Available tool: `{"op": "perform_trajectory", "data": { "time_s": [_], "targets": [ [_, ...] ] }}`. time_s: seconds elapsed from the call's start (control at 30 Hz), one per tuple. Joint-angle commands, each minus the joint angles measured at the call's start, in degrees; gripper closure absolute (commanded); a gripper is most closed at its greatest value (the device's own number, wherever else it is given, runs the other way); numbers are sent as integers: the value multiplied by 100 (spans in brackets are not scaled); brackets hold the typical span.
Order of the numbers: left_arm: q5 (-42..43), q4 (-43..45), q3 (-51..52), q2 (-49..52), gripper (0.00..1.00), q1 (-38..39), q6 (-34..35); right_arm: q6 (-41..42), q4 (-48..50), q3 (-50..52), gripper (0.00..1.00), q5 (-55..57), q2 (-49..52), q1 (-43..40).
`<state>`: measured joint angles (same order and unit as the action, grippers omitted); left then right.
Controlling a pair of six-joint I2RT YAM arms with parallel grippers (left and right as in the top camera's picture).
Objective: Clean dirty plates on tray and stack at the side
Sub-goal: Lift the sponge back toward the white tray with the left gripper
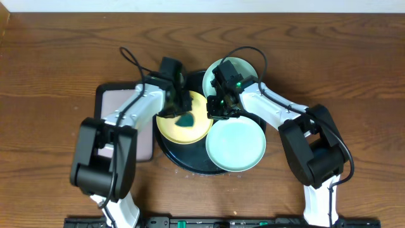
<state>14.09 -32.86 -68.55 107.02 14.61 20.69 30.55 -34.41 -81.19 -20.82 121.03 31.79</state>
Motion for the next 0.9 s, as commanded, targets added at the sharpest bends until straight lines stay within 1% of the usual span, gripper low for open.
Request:
{"op": "perform_trajectory", "data": {
  "time_s": [0.0, 0.1, 0.2, 0.3, 0.43, 0.6, 0.7, 0.87],
  "targets": [
    [-636, -278, -339, -492, 93, -400, -111, -59, -42, 114, 99, 111, 127, 24],
    [-872, -756, -535, -811, 93, -778, -114, -59, -26, 114, 99, 114, 127, 35],
    [-879, -1217, -601, -1139, 92, -1172, -114, -101, -22, 87, 99, 103, 122, 63],
    [-879, -1759, -601, -1403, 93, -1587, -116, -319, -44, 0, 99, 87, 66, 131],
    [-879, -2264, -599, -1493, 92, -2055, -118, -407, -227, -129, 99, 682, -142, 323],
    [-881, -2371, -562, -1491, 92, -2387, -201, -516, -697, -433, 99, 1725, -479, 586],
    [-885, -2367, -555, -1491, 93, -2420, -308, -691, -874, -577, 99, 2164, -702, 745],
    [-885, -2367, -555, -1491, 93, -2420, -310, -752, -1097, -710, 99, 2905, -1067, 933]
  ]
}}
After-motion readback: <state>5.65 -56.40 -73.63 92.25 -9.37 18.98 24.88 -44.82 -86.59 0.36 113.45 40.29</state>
